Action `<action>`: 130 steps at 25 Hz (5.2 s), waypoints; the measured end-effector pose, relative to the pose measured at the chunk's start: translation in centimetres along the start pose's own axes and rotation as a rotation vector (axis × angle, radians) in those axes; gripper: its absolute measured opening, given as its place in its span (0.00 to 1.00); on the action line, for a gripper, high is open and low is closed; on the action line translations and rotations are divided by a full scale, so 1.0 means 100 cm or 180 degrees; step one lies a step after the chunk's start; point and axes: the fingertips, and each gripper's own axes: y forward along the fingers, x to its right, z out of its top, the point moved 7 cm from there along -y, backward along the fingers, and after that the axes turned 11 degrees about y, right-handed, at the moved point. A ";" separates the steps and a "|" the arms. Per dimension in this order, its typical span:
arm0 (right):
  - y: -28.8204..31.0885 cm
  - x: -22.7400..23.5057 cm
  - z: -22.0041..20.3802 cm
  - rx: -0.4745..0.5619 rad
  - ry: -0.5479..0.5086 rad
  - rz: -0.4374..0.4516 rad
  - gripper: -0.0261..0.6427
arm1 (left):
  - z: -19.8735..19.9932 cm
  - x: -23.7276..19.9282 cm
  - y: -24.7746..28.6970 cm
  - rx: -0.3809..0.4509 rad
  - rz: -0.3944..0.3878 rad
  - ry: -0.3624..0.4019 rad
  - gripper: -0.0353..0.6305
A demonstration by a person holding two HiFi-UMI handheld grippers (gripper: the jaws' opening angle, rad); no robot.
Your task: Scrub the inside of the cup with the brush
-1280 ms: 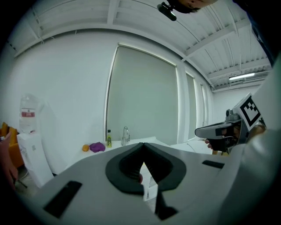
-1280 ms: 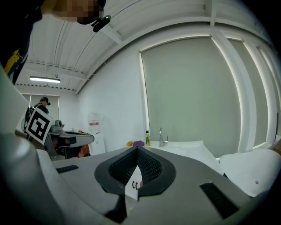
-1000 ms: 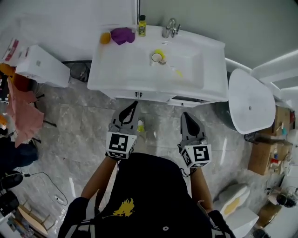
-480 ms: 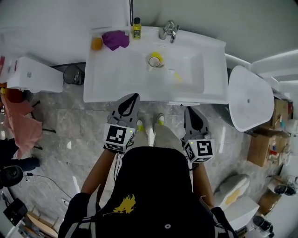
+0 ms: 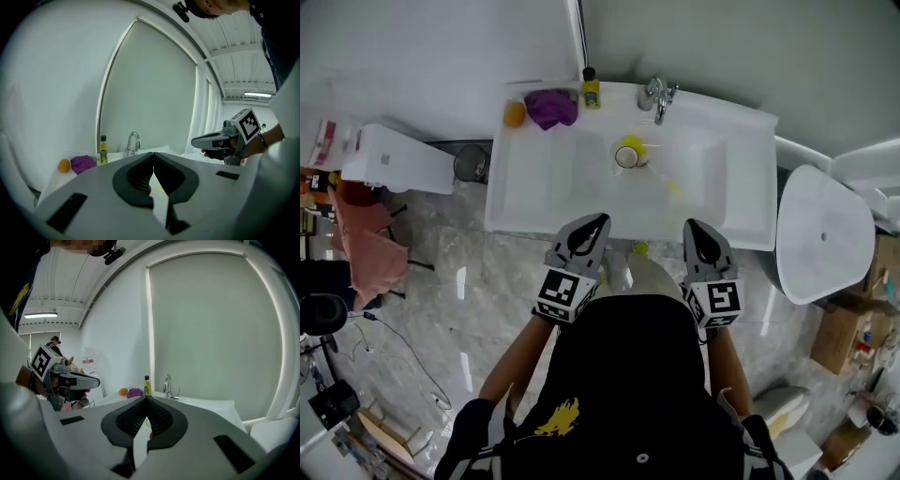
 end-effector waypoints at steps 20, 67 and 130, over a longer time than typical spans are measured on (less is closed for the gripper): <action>0.097 0.055 -0.002 -0.0364 0.0298 0.0600 0.08 | -0.010 -0.044 0.083 -0.0690 0.0639 0.0185 0.08; 0.311 0.193 -0.283 -0.2453 -0.0873 0.0037 0.32 | -0.314 -0.080 0.283 -0.2033 -0.0722 0.0266 0.16; 0.232 -0.088 0.161 -0.0555 -0.8443 0.1479 0.15 | -0.041 -0.141 0.086 -0.2344 -0.0994 -0.0097 0.16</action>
